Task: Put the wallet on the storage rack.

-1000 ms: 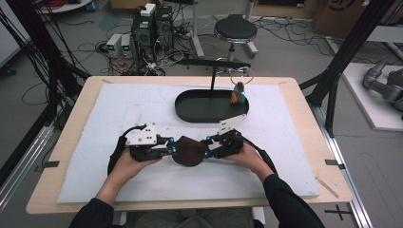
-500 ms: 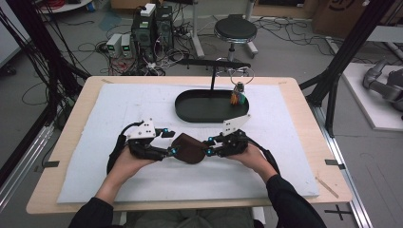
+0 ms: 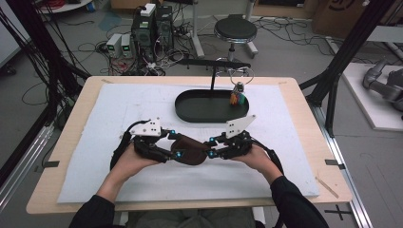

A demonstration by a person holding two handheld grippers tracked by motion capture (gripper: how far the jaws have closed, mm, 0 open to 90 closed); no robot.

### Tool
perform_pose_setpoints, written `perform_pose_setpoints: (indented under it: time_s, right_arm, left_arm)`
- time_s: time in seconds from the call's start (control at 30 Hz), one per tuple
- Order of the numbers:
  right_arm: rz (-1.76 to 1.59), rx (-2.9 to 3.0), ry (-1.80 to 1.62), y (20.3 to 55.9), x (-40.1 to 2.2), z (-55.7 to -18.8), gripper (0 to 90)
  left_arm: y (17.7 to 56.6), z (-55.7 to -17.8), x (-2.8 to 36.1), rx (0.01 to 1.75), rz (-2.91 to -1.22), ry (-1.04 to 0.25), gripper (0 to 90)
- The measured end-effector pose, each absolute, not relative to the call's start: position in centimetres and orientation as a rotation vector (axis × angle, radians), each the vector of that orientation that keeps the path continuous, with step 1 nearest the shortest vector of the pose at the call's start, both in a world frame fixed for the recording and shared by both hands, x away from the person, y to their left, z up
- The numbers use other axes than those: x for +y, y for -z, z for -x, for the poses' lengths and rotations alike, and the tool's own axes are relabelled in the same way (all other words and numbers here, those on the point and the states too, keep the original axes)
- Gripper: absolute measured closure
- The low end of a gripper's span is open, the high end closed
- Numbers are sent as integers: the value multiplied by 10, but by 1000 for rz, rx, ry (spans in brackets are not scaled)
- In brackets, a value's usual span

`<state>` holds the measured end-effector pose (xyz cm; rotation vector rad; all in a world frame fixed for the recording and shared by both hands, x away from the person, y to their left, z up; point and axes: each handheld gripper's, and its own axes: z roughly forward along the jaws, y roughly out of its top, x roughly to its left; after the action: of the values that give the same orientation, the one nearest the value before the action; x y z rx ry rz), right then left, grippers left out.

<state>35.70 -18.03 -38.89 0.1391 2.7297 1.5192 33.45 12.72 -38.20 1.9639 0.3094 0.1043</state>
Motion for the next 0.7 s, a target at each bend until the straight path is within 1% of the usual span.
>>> perform_pose_setpoints:
  time_s: [0.1,0.13,0.3,0.4,0.47,0.5,0.53,0.63,0.7]
  right_arm:
    - [-123,2723,-1501,388,-181,-357,703]
    - [-127,2723,-1499,388,-181,-357,703]
    - [-120,2724,-1503,387,-183,-357,698]
    - [-111,2724,-1498,387,-184,-357,677]
    - [-109,2708,-1509,386,-185,-357,644]
    - [-116,2699,-1515,384,-186,-356,609]
    - [-130,2688,-1525,383,-188,-356,545]
    - [-183,2639,-1552,376,-199,-358,472]
    - [-238,2588,-1573,370,-210,-357,406]
  left_arm:
    - [383,-335,126,289,-1974,-75,512]
    - [383,-335,126,285,-1976,-76,557]
    - [382,-335,126,289,-1967,-59,609]
    - [381,-335,126,278,-1955,-47,631]
    - [380,-335,126,263,-1949,-57,643]
    - [379,-334,126,268,-1945,-67,646]
    - [379,-334,126,266,-1948,-79,650]
    - [376,-337,127,274,-1938,-90,652]
    - [373,-339,127,284,-1913,-98,652]
